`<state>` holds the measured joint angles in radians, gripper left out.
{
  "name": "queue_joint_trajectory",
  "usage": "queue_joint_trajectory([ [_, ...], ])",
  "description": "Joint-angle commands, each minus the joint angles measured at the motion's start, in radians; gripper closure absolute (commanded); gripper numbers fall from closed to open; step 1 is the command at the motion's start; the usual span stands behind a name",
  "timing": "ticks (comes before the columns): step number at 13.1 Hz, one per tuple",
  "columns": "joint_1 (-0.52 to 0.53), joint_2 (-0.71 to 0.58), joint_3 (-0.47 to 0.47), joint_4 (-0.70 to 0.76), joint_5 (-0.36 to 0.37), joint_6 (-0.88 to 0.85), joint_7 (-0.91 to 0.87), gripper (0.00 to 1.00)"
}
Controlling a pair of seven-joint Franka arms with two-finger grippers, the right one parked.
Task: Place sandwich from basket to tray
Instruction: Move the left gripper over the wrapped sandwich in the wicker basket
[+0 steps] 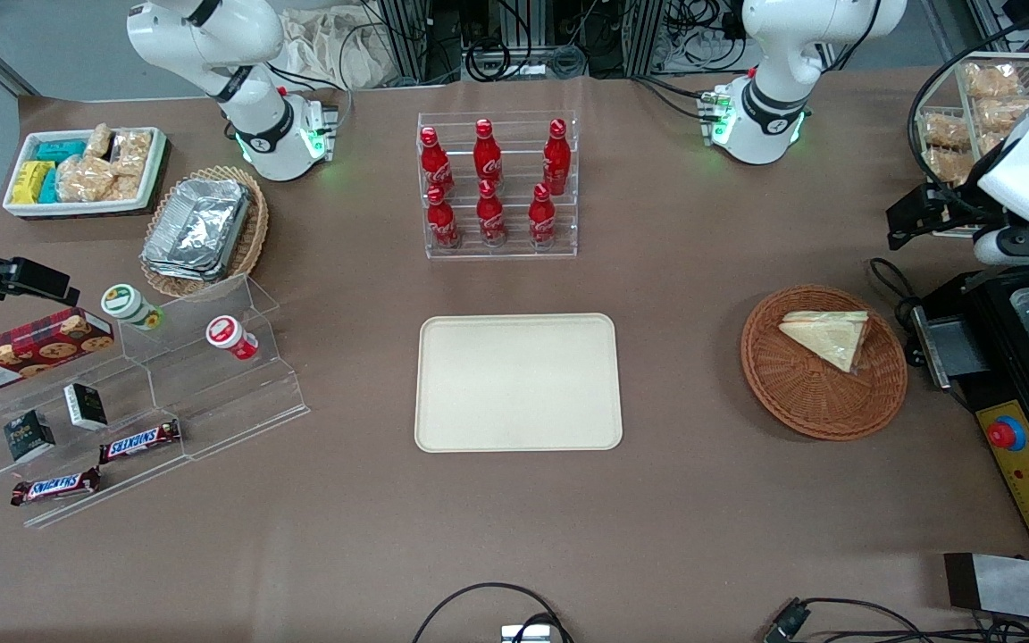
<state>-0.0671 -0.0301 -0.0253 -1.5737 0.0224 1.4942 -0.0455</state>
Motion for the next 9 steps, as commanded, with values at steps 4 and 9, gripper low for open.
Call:
queue_joint_trajectory([
  [4,0.000,0.032,0.002,0.034,-0.018,-0.023,-0.031,0.00],
  [9,0.003,0.045,0.005,-0.023,-0.012,-0.011,-0.180,0.00],
])
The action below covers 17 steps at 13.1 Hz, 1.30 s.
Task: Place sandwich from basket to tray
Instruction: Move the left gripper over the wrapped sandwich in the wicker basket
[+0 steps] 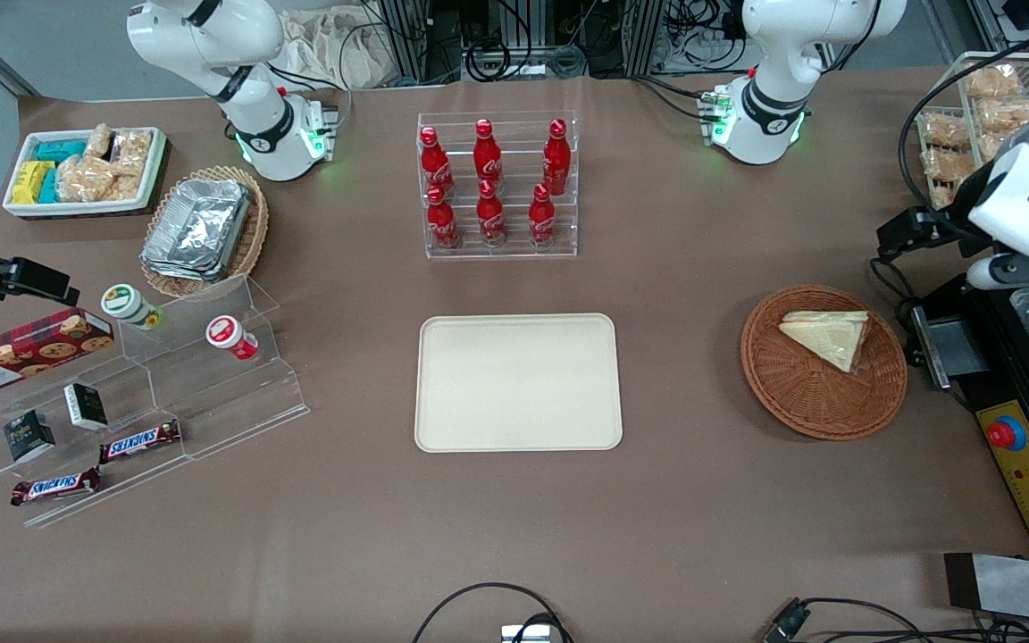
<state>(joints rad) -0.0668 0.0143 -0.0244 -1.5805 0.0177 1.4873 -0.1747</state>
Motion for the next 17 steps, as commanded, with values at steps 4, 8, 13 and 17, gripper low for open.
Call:
queue_joint_trajectory([
  [4,0.064,-0.082,0.006,-0.244,-0.019,0.186,-0.143,0.00],
  [8,0.123,-0.158,0.006,-0.465,-0.027,0.393,-0.250,0.00],
  [13,0.218,-0.215,0.006,-0.693,-0.091,0.631,-0.316,0.00],
  [17,0.240,-0.212,0.006,-0.831,-0.119,0.816,-0.316,0.00],
])
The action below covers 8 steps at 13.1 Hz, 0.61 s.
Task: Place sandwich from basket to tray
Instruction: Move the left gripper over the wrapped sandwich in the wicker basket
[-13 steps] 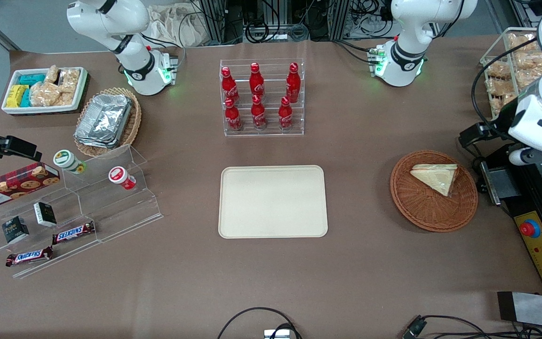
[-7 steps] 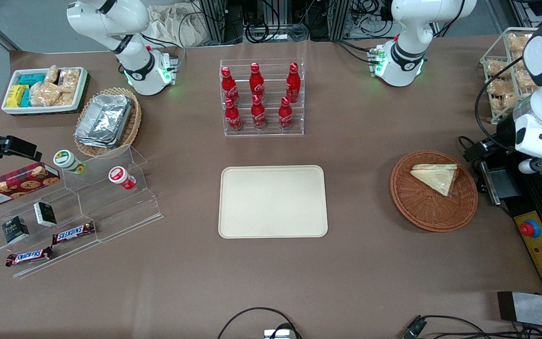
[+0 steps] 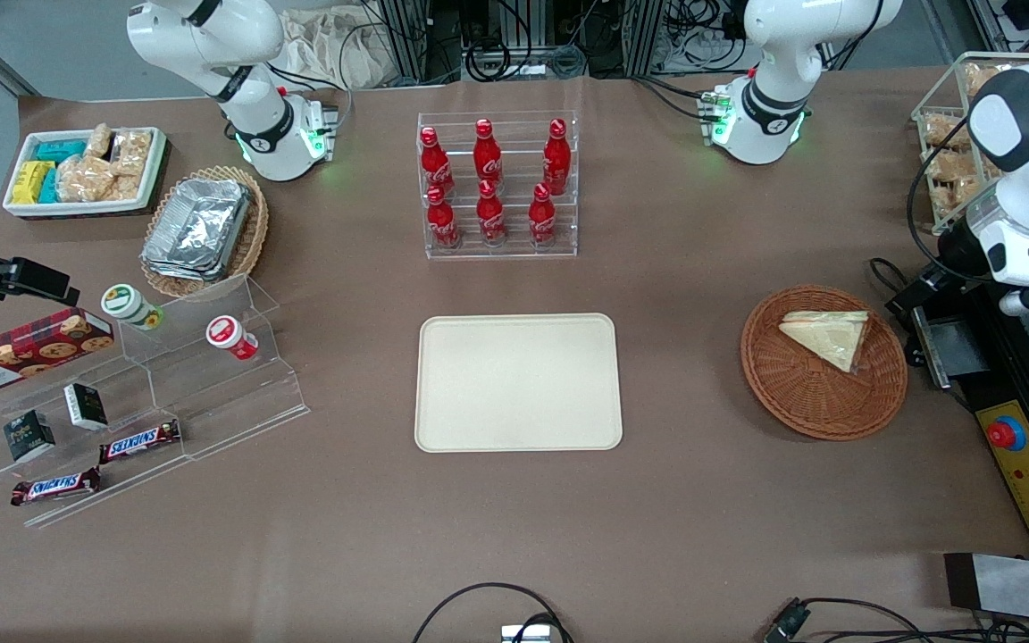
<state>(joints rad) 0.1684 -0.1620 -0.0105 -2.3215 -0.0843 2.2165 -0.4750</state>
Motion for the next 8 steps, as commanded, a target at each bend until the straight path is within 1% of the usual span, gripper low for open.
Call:
queue_joint_trajectory([
  [1,0.005,-0.033,-0.006,-0.126,-0.018,0.138,-0.016,0.00],
  [6,0.025,0.024,-0.002,-0.228,-0.032,0.317,-0.002,0.00],
  [8,0.025,0.044,-0.002,-0.240,-0.032,0.351,-0.001,0.00],
])
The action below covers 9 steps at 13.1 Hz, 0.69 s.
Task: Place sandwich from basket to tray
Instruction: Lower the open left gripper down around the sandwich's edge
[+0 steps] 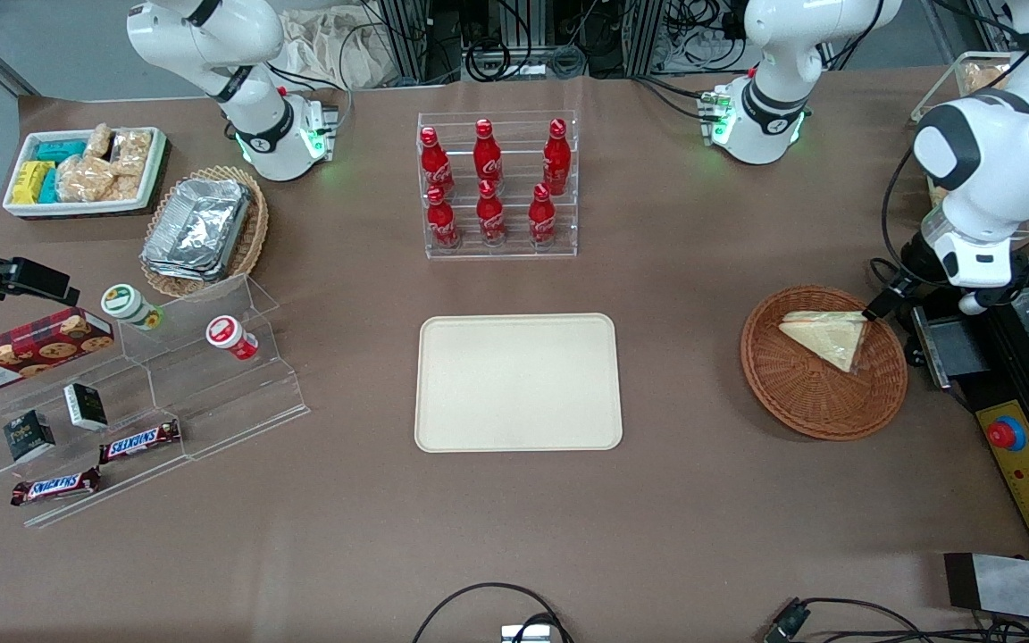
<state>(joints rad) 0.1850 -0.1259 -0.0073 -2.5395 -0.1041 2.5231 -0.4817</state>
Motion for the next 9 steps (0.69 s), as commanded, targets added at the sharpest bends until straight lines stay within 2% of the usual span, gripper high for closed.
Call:
queue_joint_trajectory([
  [1,0.008,0.014,-0.005,-0.025,-0.012,0.057,0.006,0.00],
  [9,-0.001,0.068,-0.006,-0.027,-0.055,0.131,0.009,0.00],
])
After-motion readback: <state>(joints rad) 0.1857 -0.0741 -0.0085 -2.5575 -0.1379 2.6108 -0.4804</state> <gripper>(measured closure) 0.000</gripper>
